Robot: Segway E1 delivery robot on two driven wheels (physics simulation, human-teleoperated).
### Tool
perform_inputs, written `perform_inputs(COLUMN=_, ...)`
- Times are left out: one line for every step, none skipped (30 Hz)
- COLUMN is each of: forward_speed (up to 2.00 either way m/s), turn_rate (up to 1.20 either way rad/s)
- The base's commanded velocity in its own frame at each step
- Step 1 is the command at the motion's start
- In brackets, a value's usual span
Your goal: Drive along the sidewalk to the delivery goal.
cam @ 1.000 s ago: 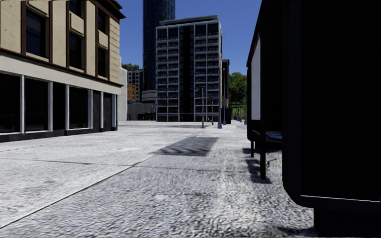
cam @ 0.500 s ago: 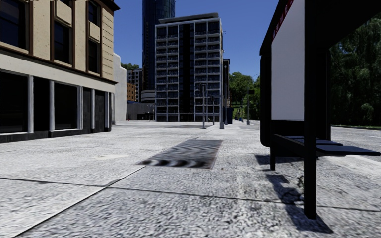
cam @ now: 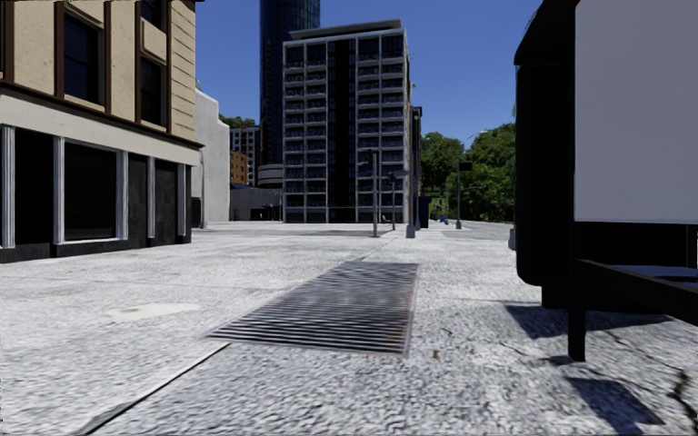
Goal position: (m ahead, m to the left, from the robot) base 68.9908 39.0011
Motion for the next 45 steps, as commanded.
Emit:
perform_inputs(forward_speed=2.00, turn_rate=0.00)
perform_inputs(forward_speed=2.00, turn_rate=0.00)
perform_inputs(forward_speed=2.00, turn_rate=0.00)
perform_inputs(forward_speed=2.00, turn_rate=0.00)
perform_inputs(forward_speed=2.00, turn_rate=0.00)
perform_inputs(forward_speed=2.00, turn_rate=0.00)
perform_inputs(forward_speed=2.00, turn_rate=0.00)
perform_inputs(forward_speed=2.00, turn_rate=0.00)
perform_inputs(forward_speed=2.00, turn_rate=0.00)
perform_inputs(forward_speed=2.00, turn_rate=0.00)
perform_inputs(forward_speed=2.00, turn_rate=0.00)
perform_inputs(forward_speed=2.00, turn_rate=0.00)
perform_inputs(forward_speed=2.00, turn_rate=0.00)
perform_inputs(forward_speed=2.00, turn_rate=0.00)
perform_inputs(forward_speed=2.00, turn_rate=0.00)
perform_inputs(forward_speed=2.00, turn_rate=0.00)
perform_inputs(forward_speed=2.00, turn_rate=0.00)
perform_inputs(forward_speed=2.00, turn_rate=0.00)
perform_inputs(forward_speed=2.00, turn_rate=0.00)
perform_inputs(forward_speed=2.00, turn_rate=0.00)
perform_inputs(forward_speed=2.00, turn_rate=0.00)
perform_inputs(forward_speed=2.00, turn_rate=0.00)
perform_inputs(forward_speed=2.00, turn_rate=0.00)
perform_inputs(forward_speed=2.00, turn_rate=0.00)
perform_inputs(forward_speed=2.00, turn_rate=0.00)
perform_inputs(forward_speed=2.00, turn_rate=0.00)
perform_inputs(forward_speed=2.00, turn_rate=0.00)
perform_inputs(forward_speed=2.00, turn_rate=0.00)
perform_inputs(forward_speed=2.00, turn_rate=0.00)
perform_inputs(forward_speed=2.00, turn_rate=0.00)
perform_inputs(forward_speed=2.00, turn_rate=0.00)
perform_inputs(forward_speed=2.00, turn_rate=0.00)
perform_inputs(forward_speed=2.00, turn_rate=0.00)
perform_inputs(forward_speed=2.00, turn_rate=0.00)
perform_inputs(forward_speed=2.00, turn_rate=0.00)
perform_inputs(forward_speed=2.00, turn_rate=0.00)
perform_inputs(forward_speed=2.00, turn_rate=0.00)
perform_inputs(forward_speed=2.00, turn_rate=0.00)
perform_inputs(forward_speed=2.00, turn_rate=0.00)
perform_inputs(forward_speed=2.00, turn_rate=0.00)
perform_inputs(forward_speed=2.00, turn_rate=0.00)
perform_inputs(forward_speed=2.00, turn_rate=0.00)
perform_inputs(forward_speed=2.00, turn_rate=0.00)
perform_inputs(forward_speed=2.00, turn_rate=0.00)
perform_inputs(forward_speed=2.00, turn_rate=0.00)
